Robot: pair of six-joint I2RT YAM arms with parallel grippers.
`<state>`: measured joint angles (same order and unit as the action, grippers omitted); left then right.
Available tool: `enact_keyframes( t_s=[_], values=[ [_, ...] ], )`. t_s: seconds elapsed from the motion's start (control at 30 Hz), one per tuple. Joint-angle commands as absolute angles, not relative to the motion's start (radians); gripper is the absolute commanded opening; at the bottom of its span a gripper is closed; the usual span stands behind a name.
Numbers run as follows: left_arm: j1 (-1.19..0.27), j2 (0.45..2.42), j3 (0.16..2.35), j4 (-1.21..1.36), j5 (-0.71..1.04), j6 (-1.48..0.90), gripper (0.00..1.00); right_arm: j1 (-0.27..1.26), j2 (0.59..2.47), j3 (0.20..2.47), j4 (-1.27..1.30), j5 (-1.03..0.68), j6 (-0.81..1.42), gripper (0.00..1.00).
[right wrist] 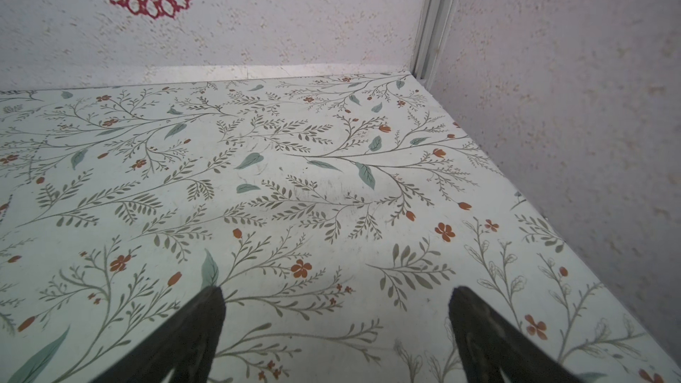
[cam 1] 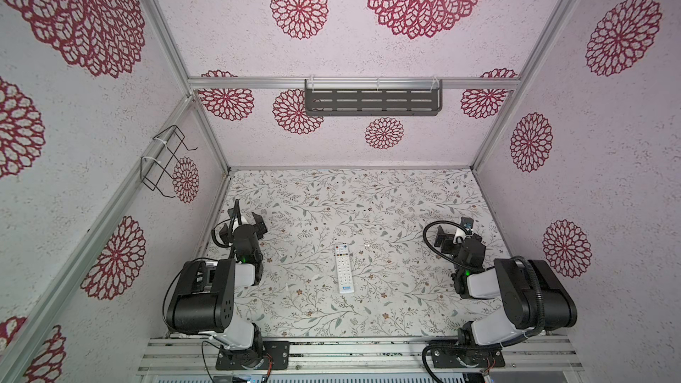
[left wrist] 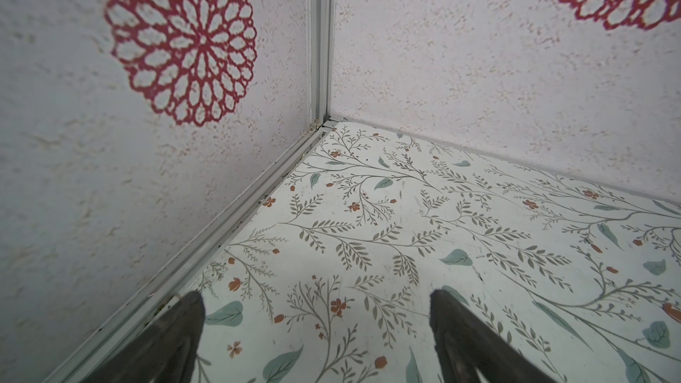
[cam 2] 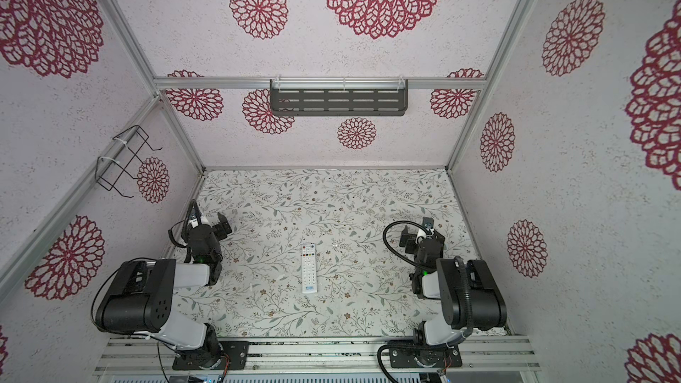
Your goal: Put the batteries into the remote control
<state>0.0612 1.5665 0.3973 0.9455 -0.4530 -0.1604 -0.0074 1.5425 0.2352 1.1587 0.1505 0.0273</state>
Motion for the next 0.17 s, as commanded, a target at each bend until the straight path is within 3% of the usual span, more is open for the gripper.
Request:
enact_keyframes(
  t_s=[0.0,0.13],
  values=[
    [0.058,1.575,0.396,0.970,-0.439,-0.133,0.97,-0.005,1.531,0.243,1.218,0.163,0.046,0.99],
    [0.061,1.571,0.394,0.970,-0.430,-0.135,0.97,-0.005,1.531,0.243,1.218,0.163,0.047,0.99]
  ],
)
